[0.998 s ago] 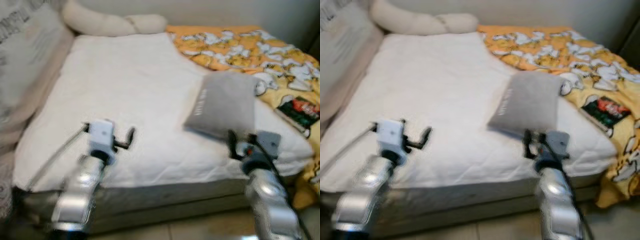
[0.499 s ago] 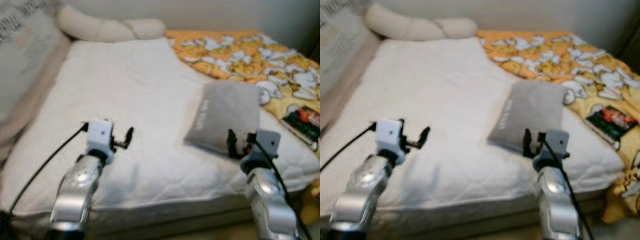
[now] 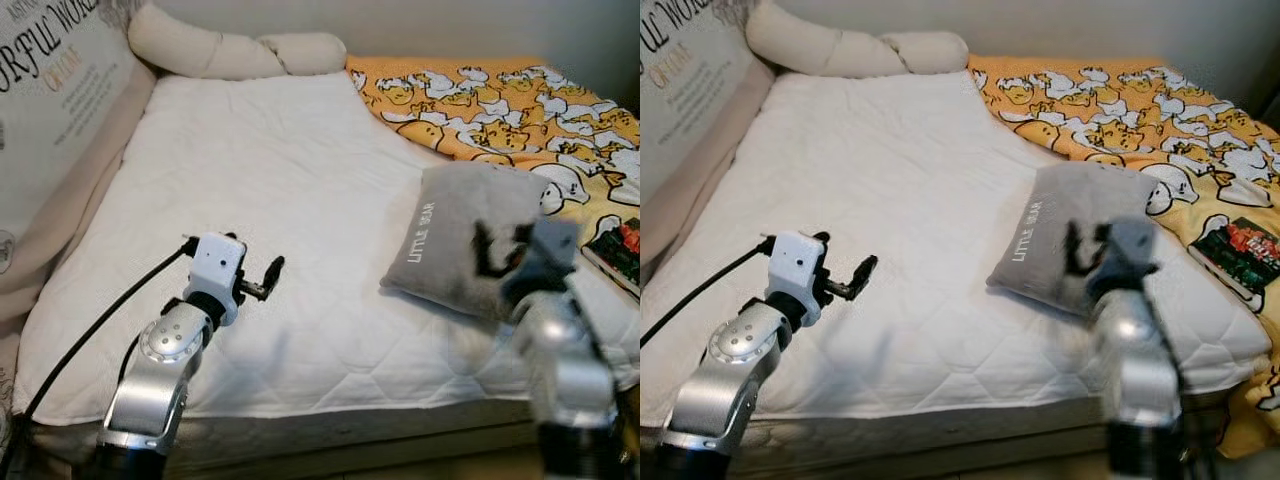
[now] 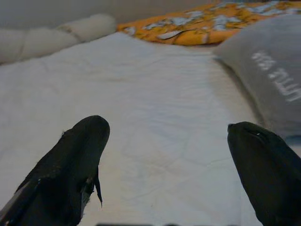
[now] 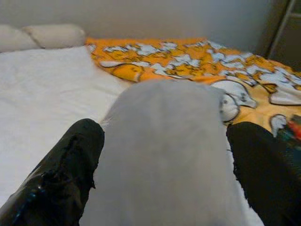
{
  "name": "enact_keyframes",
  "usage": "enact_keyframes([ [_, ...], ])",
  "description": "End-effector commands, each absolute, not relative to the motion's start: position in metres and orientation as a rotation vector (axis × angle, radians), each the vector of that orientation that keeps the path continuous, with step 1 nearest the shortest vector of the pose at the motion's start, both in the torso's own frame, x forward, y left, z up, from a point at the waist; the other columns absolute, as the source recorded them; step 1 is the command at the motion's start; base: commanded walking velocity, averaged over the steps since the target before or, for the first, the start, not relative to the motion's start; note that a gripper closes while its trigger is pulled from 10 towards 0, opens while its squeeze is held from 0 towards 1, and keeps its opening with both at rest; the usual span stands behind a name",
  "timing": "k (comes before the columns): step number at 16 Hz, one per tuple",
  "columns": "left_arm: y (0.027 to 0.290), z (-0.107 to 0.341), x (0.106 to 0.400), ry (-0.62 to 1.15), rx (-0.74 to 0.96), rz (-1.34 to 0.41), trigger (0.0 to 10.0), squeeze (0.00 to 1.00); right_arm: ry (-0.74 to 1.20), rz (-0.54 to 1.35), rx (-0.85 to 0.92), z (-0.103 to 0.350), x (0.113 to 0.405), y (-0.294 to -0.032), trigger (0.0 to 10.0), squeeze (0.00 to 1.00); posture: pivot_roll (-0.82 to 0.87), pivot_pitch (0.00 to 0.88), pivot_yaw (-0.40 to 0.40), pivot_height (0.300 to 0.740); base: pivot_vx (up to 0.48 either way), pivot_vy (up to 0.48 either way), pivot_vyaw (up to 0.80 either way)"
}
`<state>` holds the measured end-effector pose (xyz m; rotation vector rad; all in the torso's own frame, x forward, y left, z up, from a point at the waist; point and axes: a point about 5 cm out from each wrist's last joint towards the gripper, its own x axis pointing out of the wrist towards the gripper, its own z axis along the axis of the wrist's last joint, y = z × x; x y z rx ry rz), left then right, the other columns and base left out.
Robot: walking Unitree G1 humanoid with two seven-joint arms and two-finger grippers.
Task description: Clean up the room
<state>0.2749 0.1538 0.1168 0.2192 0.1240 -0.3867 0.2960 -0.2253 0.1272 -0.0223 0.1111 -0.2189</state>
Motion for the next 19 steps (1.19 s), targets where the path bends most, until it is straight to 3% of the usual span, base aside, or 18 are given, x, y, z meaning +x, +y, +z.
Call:
enact_keyframes([
  [1, 0.145, 0.123, 0.275, 0.110, 0.241, -0.467, 10.0, 0.00, 0.132, -0.244, -0.033, 0.128, 0.305, -0.235, 10.0, 1.00, 0.04, 0.000, -0.010, 0.740, 0.000, 0.000, 0.00],
  [2, 0.140, 0.126, 0.274, 0.111, 0.278, -0.551, 10.0, 0.00, 0.160, -0.255, -0.080, 0.133, 0.328, -0.245, 10.0, 0.85, 0.05, 0.000, 0.001, 0.740, 0.000, 0.000, 0.00],
  [3, 0.137, 0.128, 0.274, 0.111, 0.293, -0.593, 10.0, 0.00, 0.198, -0.238, -0.129, 0.133, 0.341, -0.249, 10.0, 0.00, 0.05, 0.000, 0.001, 0.740, 0.000, 0.000, 0.00],
  [5, 0.133, 0.131, 0.272, 0.111, 0.316, -0.655, 10.0, 0.00, 0.282, -0.232, -0.182, 0.130, 0.357, -0.257, 10.0, 0.00, 0.07, 0.000, 0.006, 0.740, 0.000, 0.000, 0.00],
  [6, 0.133, 0.133, 0.269, 0.115, 0.334, -0.682, 10.0, 0.00, 0.330, -0.232, -0.129, 0.125, 0.362, -0.260, 10.0, 0.00, 0.08, 0.000, 0.006, 0.740, 0.000, 0.000, 0.00],
  [11, 0.135, 0.136, 0.260, 0.137, 0.368, -0.734, 10.0, 0.00, 0.480, -0.227, -0.114, 0.095, 0.356, -0.262, 10.0, 0.00, 0.12, 0.007, 0.002, 0.740, 0.000, 0.000, 0.00],
  [12, 0.135, 0.136, 0.259, 0.141, 0.369, -0.737, 10.0, 0.00, 0.515, -0.215, -0.112, 0.088, 0.353, -0.261, 7.1, 0.00, 0.12, 0.012, 0.002, 0.740, 0.000, 0.000, 0.00],
  [14, 0.135, 0.136, 0.257, 0.153, 0.374, -0.748, 10.0, 0.00, 0.578, -0.205, -0.149, 0.075, 0.345, -0.262, 0.0, 0.00, 0.12, 0.025, 0.006, 0.740, 0.000, 0.000, 0.00],
  [19, 0.137, 0.140, 0.252, 0.171, 0.389, -0.784, 10.0, 0.00, 0.607, -0.248, -0.092, 0.067, 0.338, -0.270, 0.0, 0.00, 0.15, 0.066, 0.017, 0.740, 0.000, 0.000, 0.00],
])
